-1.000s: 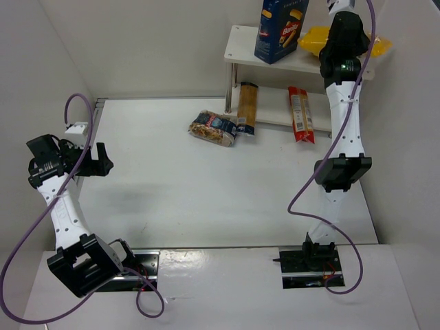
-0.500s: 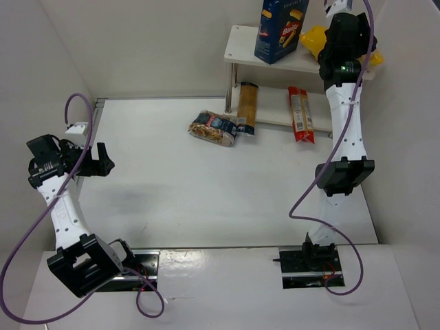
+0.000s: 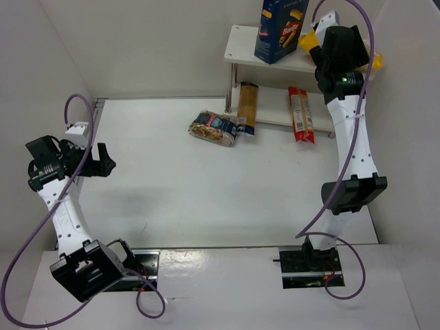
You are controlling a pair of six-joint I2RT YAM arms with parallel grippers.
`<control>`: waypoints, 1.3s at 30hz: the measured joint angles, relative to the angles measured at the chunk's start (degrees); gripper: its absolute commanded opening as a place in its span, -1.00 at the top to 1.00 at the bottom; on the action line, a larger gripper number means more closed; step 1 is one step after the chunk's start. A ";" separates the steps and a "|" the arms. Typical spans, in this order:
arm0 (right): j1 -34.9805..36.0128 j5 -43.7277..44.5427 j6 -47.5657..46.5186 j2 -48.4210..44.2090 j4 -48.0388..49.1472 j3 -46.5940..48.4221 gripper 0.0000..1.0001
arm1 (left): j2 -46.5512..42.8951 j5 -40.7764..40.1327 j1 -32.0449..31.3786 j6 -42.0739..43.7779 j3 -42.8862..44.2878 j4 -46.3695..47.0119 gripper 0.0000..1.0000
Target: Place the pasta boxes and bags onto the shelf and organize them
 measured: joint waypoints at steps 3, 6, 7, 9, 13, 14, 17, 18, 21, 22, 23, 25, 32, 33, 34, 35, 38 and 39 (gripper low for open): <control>0.98 -1.99 0.70 -3.93 -0.42 -4.68 -0.80 | -0.72 0.37 0.00 -0.02 0.00 -0.09 -1.00; 1.49 -6.32 2.36 -8.17 -1.86 -8.50 -0.85 | -1.40 0.61 0.02 -0.09 0.00 -0.11 -1.00; 1.55 -8.15 3.28 -9.73 -2.47 -9.77 -0.85 | -1.60 0.68 0.00 -0.13 0.00 -0.11 -1.00; 1.60 -12.92 4.90 -13.64 -2.84 -13.55 -0.88 | -2.10 0.90 0.02 -0.17 0.00 -0.11 -1.00; 1.64 -24.02 8.39 -24.33 -3.61 -26.73 -0.91 | -3.06 1.01 0.02 -0.37 -0.02 -0.04 -1.00; 1.64 -27.12 9.31 -27.10 -3.10 -30.99 -0.91 | -3.28 1.01 0.02 -0.42 -0.04 -0.02 -1.00; 1.68 -35.93 11.32 -34.10 -2.91 -43.65 -0.91 | -3.74 1.09 0.02 -0.92 -0.39 0.42 -1.00; 1.73 -38.62 11.91 -35.67 -3.28 -47.78 -0.91 | -3.89 1.09 0.02 -1.44 -0.61 0.55 -1.00; 1.36 -45.42 13.64 -36.70 -3.37 -58.03 -0.93 | -4.22 1.07 0.02 -1.95 -1.60 1.27 -1.00; 1.03 -47.74 14.29 -35.95 -3.32 -61.00 -0.93 | -4.28 1.03 0.02 -2.19 -2.01 1.64 -1.00; 0.39 -49.96 15.02 -35.08 -3.28 -63.56 -0.93 | -4.48 1.03 0.02 -2.78 -2.64 2.19 -1.00; -1.40 -54.21 16.13 -33.16 -3.23 -66.60 -0.93 | -4.79 1.01 0.02 -3.41 -3.87 3.26 -1.00; -7.98 -62.90 18.38 -24.96 0.26 -68.65 -0.99 | -5.22 0.39 0.02 -4.63 -8.52 6.62 -1.00; -8.24 -63.17 18.47 -24.15 0.81 -69.02 -0.99 | -5.49 0.35 0.02 -4.63 -9.09 6.71 -1.00; -8.28 -63.34 18.56 -23.56 1.31 -69.46 -0.99 | -5.75 0.31 0.07 -4.61 -9.60 6.82 -1.00; -8.28 -63.43 18.58 -23.26 1.64 -69.83 -0.99 | -6.03 0.24 0.22 -4.61 -10.05 7.08 -1.00; -8.28 -63.58 18.58 -22.99 2.32 -70.93 -0.99 | -6.51 0.17 1.18 -4.63 -10.71 7.65 -1.00; -8.28 -63.65 18.58 -22.99 2.67 -71.17 -0.99 | -6.54 0.17 1.42 -4.61 -10.86 7.96 -1.00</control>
